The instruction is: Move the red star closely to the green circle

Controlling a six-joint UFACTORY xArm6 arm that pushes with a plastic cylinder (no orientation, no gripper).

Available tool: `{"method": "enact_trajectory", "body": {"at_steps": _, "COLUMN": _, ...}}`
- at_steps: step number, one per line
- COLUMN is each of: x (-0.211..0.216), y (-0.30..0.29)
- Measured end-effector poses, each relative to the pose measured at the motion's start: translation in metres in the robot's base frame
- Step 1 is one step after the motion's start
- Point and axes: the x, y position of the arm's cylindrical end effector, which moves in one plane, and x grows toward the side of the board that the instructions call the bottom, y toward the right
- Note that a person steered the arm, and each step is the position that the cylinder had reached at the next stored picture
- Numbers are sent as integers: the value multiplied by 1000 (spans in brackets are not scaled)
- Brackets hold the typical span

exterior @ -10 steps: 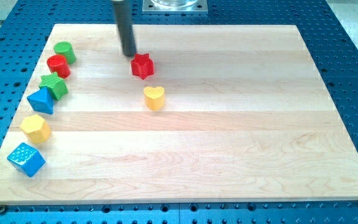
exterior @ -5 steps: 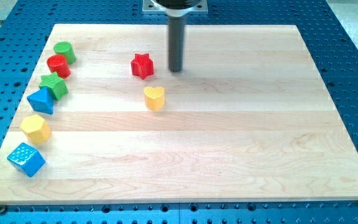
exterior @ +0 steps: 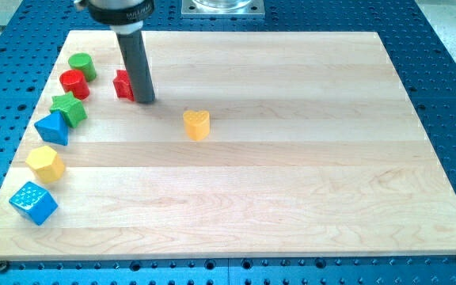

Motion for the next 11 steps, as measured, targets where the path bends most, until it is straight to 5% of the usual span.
{"method": "enact_trajectory", "body": {"at_steps": 3, "x": 15, "y": -22}}
{"method": "enact_trajectory", "body": {"at_steps": 5, "x": -61, "y": -23}}
{"method": "enact_trajectory", "body": {"at_steps": 11, "x": -125, "y": -62}}
